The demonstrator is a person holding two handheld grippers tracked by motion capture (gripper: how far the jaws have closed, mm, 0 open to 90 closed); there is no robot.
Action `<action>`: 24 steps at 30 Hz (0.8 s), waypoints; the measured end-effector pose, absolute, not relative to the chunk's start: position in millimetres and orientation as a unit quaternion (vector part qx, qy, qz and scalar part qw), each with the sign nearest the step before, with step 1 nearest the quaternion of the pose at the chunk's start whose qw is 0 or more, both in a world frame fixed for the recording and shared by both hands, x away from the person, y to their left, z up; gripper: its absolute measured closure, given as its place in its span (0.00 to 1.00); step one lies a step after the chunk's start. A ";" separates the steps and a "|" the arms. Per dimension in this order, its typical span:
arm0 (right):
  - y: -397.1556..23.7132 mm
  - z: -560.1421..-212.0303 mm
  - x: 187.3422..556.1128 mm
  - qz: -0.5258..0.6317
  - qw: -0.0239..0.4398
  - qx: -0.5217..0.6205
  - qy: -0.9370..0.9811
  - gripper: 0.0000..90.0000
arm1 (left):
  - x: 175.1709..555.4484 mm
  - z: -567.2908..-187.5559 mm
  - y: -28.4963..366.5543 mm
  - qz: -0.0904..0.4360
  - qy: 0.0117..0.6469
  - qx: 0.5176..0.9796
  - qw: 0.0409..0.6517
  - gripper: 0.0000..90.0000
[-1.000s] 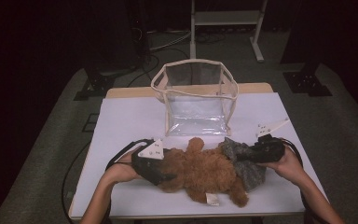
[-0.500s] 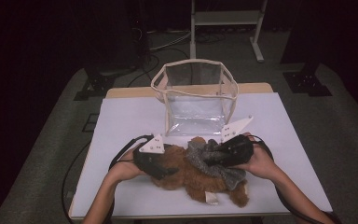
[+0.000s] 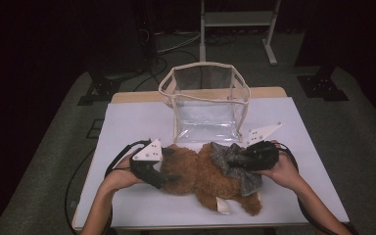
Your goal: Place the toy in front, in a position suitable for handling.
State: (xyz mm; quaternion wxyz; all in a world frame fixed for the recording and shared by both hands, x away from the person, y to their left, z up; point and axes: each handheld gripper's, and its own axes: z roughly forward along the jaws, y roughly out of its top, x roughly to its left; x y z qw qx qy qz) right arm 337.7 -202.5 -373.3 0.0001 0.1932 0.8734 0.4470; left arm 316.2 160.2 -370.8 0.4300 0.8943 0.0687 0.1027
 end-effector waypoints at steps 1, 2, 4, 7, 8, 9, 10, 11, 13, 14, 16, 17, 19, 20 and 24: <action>-205.6 -374.8 339.6 0.450 -0.002 0.197 0.871 0.83 | 316.0 -373.7 160.9 0.098 0.069 0.896 0.427 0.19; -208.8 -376.1 340.6 0.450 0.001 0.202 0.870 0.83 | 315.8 -377.0 160.6 0.098 0.066 0.899 0.422 0.20; -215.6 -378.9 341.4 0.452 0.001 0.213 0.866 0.83 | 316.8 -381.6 157.9 0.109 0.068 0.900 0.416 0.20; -227.4 -383.6 339.4 0.462 -0.001 0.226 0.858 0.83 | 321.2 -384.0 154.8 0.120 0.074 0.899 0.415 0.23; -230.6 -385.0 337.8 0.462 0.001 0.231 0.856 0.83 | 322.8 -384.8 154.8 0.119 0.078 0.897 0.418 0.23; -234.2 -386.2 336.4 0.461 0.003 0.235 0.856 0.83 | 323.7 -385.4 155.1 0.118 0.080 0.896 0.420 0.23; -237.0 -387.2 335.7 0.462 0.003 0.238 0.854 0.83 | 324.5 -386.0 155.4 0.117 0.084 0.895 0.421 0.23; -240.8 -388.5 334.3 0.460 0.005 0.242 0.854 0.83 | 325.7 -386.5 156.1 0.120 0.083 0.895 0.421 0.23; -249.6 -392.2 331.1 0.456 0.008 0.252 0.854 0.83 | 327.5 -387.3 156.8 0.121 0.089 0.893 0.424 0.24; -253.2 -394.6 329.5 0.455 0.007 0.255 0.853 0.83 | 328.3 -388.5 156.4 0.120 0.095 0.890 0.429 0.24; -257.9 -398.7 325.3 0.450 0.004 0.260 0.854 0.83 | 330.7 -389.7 156.6 0.119 0.104 0.888 0.433 0.24; -260.3 -401.0 321.5 0.450 0.001 0.262 0.854 0.83 | 332.0 -390.2 156.9 0.120 0.105 0.887 0.433 0.24; -261.8 -402.8 315.7 0.451 -0.004 0.260 0.854 0.83 | 334.0 -391.1 157.0 0.120 0.116 0.886 0.433 0.23; -261.7 -402.9 312.3 0.453 -0.007 0.258 0.853 0.83 | 335.0 -392.1 156.7 0.120 0.121 0.884 0.435 0.23; -257.0 -395.3 301.3 0.465 -0.010 0.238 0.853 0.83 | 335.2 -392.7 157.3 0.120 0.125 0.884 0.434 0.22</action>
